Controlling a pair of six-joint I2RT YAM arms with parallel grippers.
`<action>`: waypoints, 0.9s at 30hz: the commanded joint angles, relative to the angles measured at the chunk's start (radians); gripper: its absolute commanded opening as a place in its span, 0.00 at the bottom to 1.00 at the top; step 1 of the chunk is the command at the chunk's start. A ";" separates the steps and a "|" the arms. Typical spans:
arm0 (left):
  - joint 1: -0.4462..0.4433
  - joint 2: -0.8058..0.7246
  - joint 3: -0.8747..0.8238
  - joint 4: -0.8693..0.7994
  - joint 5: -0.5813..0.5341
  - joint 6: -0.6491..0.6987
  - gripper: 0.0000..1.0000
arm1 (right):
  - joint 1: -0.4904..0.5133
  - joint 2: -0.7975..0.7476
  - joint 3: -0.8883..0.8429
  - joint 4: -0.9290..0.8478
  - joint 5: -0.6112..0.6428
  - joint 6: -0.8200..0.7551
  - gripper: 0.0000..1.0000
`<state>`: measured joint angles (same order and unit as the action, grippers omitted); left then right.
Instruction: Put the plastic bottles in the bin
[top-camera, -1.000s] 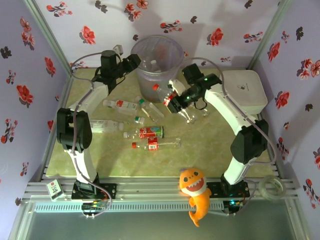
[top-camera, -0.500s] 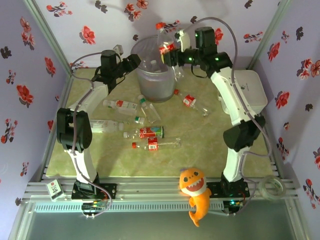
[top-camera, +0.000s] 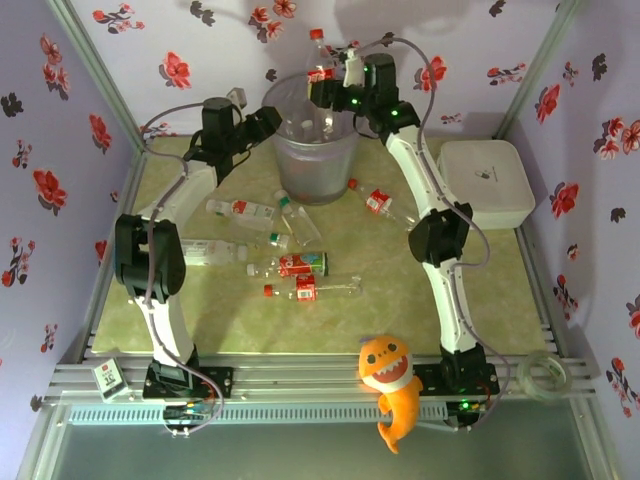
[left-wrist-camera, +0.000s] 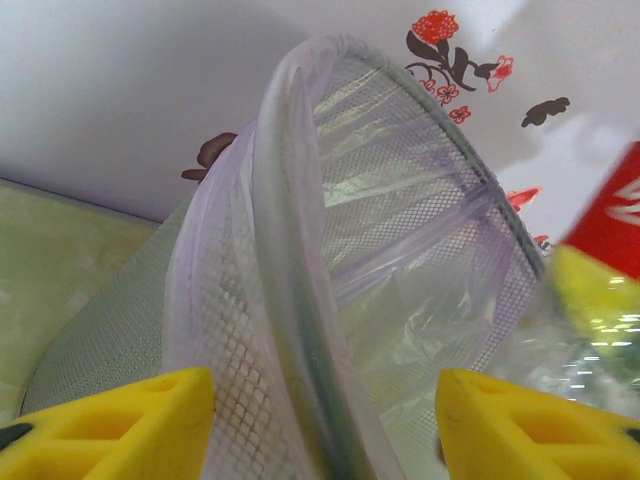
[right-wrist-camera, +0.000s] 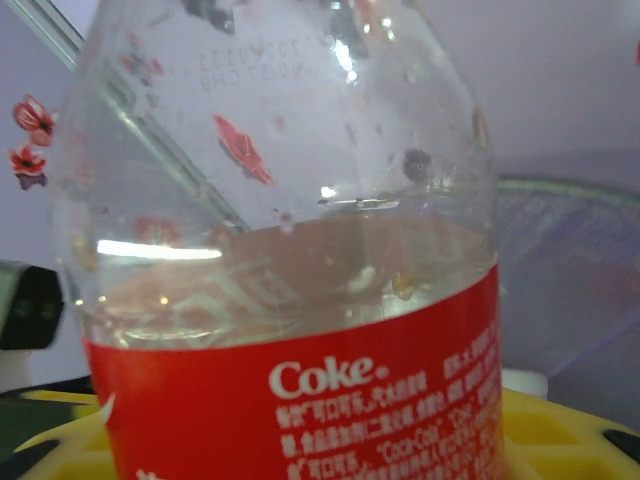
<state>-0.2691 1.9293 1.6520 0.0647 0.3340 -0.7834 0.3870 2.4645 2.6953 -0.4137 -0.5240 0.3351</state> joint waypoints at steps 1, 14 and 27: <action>-0.014 0.063 0.001 -0.102 0.023 0.031 0.61 | 0.027 0.024 0.012 0.070 -0.003 0.039 0.25; -0.017 0.060 -0.004 -0.080 0.023 0.019 0.61 | 0.073 0.105 -0.045 -0.004 -0.043 0.012 0.33; -0.016 0.064 -0.007 -0.079 0.023 0.021 0.61 | 0.075 0.117 -0.048 -0.076 -0.075 -0.031 0.72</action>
<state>-0.2703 1.9442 1.6627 0.0795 0.3420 -0.7841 0.4610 2.5362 2.6545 -0.4244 -0.5655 0.3256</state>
